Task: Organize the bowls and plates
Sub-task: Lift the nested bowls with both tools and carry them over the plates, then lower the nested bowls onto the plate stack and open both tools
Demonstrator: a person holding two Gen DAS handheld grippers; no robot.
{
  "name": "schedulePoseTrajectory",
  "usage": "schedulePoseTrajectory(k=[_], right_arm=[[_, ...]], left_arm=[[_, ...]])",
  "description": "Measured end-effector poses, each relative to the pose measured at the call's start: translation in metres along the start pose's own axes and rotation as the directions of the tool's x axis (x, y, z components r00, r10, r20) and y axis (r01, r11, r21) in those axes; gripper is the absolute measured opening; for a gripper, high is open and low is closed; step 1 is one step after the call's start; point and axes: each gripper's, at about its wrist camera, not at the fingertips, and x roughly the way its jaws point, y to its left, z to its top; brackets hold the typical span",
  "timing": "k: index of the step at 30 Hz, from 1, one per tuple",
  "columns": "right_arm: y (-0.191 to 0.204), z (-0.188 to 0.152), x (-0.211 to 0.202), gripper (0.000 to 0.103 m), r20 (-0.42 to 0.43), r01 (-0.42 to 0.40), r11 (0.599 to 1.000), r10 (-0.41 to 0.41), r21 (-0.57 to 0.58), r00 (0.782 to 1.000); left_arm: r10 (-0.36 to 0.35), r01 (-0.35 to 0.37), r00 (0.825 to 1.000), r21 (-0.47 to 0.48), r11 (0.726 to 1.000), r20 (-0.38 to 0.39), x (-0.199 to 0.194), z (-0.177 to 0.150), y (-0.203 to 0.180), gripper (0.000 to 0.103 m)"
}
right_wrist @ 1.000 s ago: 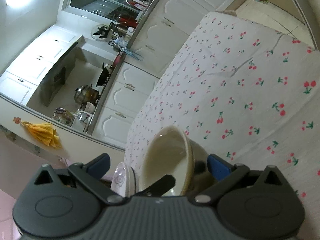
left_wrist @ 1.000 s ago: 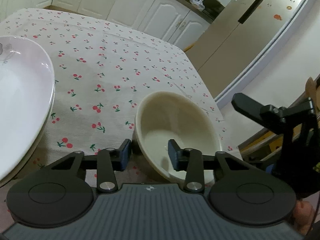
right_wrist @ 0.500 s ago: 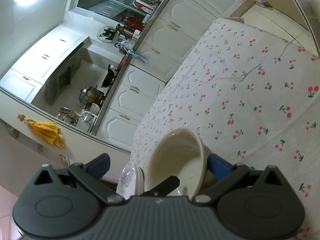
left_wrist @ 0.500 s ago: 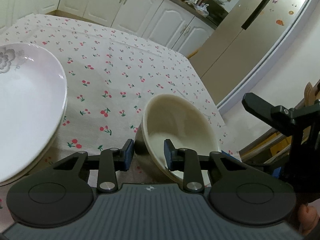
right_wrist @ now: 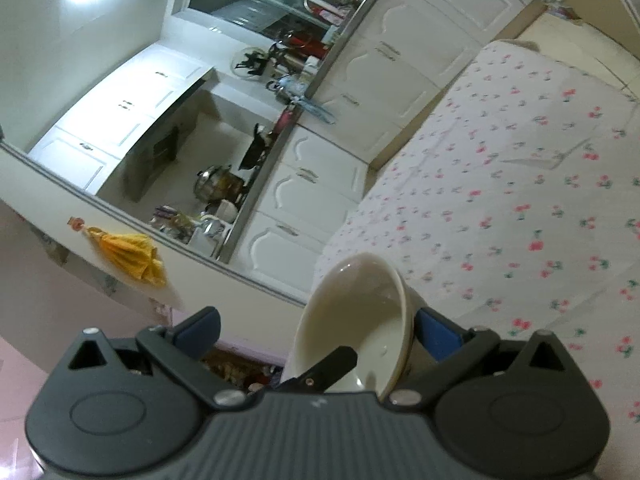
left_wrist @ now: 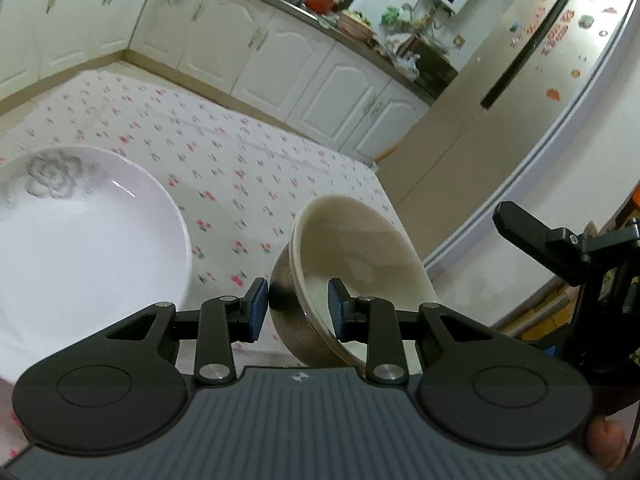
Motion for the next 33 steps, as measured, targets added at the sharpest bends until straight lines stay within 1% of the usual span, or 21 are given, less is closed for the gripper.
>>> schedulePoseTrajectory(k=[6,10,16,22,24,33], right_arm=[[0.021,-0.004,0.024,0.103,-0.041,-0.050,0.998,0.049,-0.027,0.998],[0.038,-0.008,0.047,0.103,-0.079,-0.088,0.995,0.083,-0.052,0.993],[0.061,-0.017,0.090,0.103,-0.143,-0.141,0.985,0.127,-0.095,0.982],[0.059,-0.033,0.128,0.103,-0.214,-0.122,0.988,0.099,-0.099,0.972],[0.056,-0.037,0.136,0.103,-0.233,-0.114,0.989,0.090,-0.093,0.968],[0.055,-0.046,0.149,0.103,-0.265,-0.096,0.991,0.068,-0.096,0.962]], left_arm=[[0.023,-0.021,0.998,-0.039,0.999,0.054,-0.027,0.008,0.023,0.032],[0.059,-0.053,0.995,-0.074,0.996,0.084,-0.040,0.011,0.042,0.032],[0.119,-0.105,0.987,-0.132,0.986,0.108,-0.055,0.010,0.073,0.033],[0.166,-0.146,0.981,-0.189,0.971,0.099,-0.060,0.006,0.102,0.033],[0.174,-0.153,0.980,-0.200,0.968,0.093,-0.059,0.006,0.104,0.033],[0.179,-0.159,0.981,-0.227,0.961,0.069,-0.059,0.005,0.115,0.032]])
